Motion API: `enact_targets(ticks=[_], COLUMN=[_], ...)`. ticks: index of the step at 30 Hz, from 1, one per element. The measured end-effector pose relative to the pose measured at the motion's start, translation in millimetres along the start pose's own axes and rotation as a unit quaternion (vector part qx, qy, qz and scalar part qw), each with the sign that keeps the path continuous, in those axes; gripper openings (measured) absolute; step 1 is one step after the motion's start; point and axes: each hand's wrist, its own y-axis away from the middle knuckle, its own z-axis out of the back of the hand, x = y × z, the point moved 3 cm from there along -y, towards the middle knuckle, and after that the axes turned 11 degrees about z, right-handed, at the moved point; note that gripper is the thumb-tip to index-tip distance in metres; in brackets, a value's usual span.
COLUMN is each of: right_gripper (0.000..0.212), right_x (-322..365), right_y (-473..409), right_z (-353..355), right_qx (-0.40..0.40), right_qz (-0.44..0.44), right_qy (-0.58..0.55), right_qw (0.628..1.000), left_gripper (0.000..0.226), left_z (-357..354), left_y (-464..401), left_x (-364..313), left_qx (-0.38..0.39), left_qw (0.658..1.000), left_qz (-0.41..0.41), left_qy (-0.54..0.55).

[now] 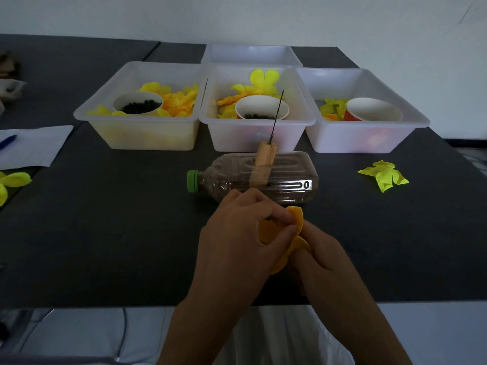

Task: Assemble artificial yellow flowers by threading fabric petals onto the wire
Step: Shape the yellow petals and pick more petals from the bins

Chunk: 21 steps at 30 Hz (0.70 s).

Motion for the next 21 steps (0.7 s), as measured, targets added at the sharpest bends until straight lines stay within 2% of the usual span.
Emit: enact_targets(ticks=[4, 9, 13, 17, 21], right_gripper=[0.026, 0.030, 0.032, 0.031, 0.033], right_x=[-0.3, -3.6, -3.8, -1.9, -5.7], right_y=[0.1, -0.7, 0.5, -1.4, -3.3], right_z=[-3.2, -3.8, -5.9, -10.3, -15.1], right_qx=[-0.018, -0.025, -0.030, -0.042, -0.079], right_qz=[0.008, 0.010, 0.028, 0.057, 0.049], right_qy=[0.044, 0.079, 0.093, 0.080, 0.038], right_qw=[0.999, 0.997, 0.995, 0.994, 0.995], left_gripper=[0.019, 0.009, 0.009, 0.012, 0.008], left_z=[-3.5, -8.2, -12.4, -9.9, -6.1], left_y=[0.9, -2.3, -5.6, -5.1, -2.6], left_x=[-2.0, -1.6, 1.5, 3.3, 1.1], left_qx=[-0.002, 0.010, 0.029, -0.020, -0.085], left_qw=[1.000, 1.000, 0.998, 0.998, 0.994], left_qz=[-0.005, -0.011, -0.020, -0.031, -0.023], left_qy=[-0.015, 0.023, 0.048, 0.058, 0.062])
